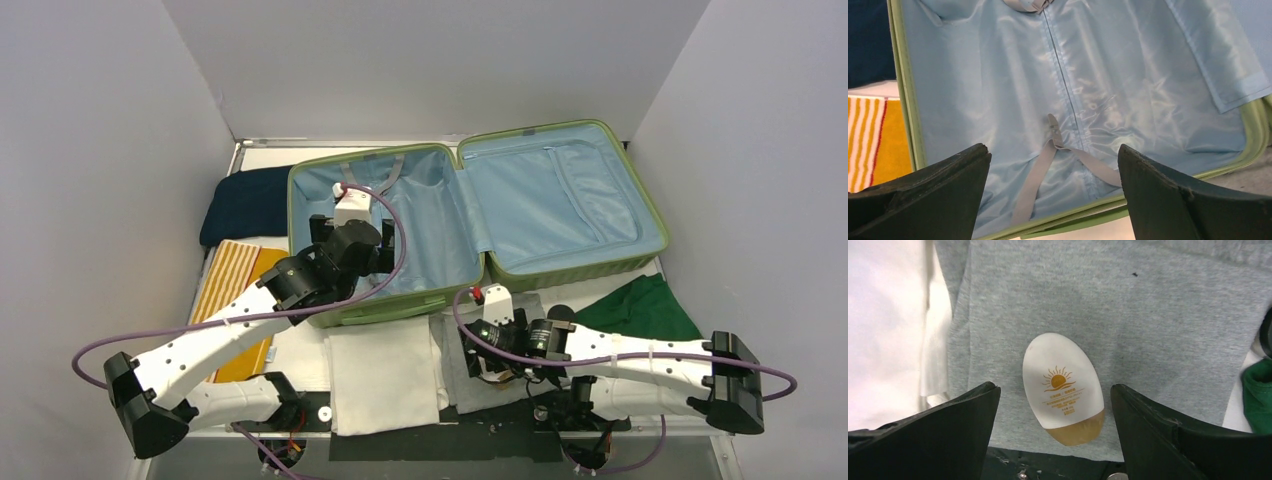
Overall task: Pack the luggage
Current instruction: Pick up the makeup from the corner of the board.
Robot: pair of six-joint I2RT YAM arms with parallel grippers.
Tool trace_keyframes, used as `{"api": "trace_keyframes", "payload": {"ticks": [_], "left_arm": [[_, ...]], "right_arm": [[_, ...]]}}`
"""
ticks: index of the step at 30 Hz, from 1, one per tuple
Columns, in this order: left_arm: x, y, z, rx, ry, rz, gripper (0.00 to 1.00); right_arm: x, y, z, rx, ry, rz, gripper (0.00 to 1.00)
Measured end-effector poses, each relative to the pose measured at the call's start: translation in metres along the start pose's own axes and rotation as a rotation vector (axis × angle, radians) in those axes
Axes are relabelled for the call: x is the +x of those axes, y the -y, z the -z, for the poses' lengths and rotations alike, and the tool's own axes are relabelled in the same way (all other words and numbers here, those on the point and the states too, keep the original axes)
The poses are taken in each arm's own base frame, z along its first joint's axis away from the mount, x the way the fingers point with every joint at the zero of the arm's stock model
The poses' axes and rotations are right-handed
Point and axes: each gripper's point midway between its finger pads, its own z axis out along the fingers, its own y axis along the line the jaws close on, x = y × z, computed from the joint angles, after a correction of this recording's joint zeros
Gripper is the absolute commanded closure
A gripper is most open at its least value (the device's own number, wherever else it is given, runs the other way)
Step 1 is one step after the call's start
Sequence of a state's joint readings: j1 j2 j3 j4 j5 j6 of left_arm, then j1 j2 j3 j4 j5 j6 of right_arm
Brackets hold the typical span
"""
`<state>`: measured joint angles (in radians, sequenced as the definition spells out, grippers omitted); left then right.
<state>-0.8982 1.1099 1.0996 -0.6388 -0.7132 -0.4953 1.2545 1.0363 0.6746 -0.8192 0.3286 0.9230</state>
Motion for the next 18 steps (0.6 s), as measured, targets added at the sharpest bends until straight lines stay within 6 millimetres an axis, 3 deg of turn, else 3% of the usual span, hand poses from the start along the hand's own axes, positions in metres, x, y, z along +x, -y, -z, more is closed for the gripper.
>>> {"api": "trace_keyframes", "payload": {"ticks": [7, 14, 18], "left_arm": [[0.005, -0.019, -0.014, -0.010, -0.047, -0.054, 0.03], [-0.007, -0.042, -0.010, -0.028, 0.019, -0.055, 0.03], [-0.003, -0.052, -0.010, -0.041, 0.053, -0.043, 0.03]], "right_arm": [[0.024, 0.004, -0.014, 0.036, -0.080, 0.045, 0.21], [0.037, 0.004, -0.024, 0.035, -0.124, 0.049, 0.32], [0.042, 0.003, -0.029, 0.035, -0.146, 0.054, 0.43]]}}
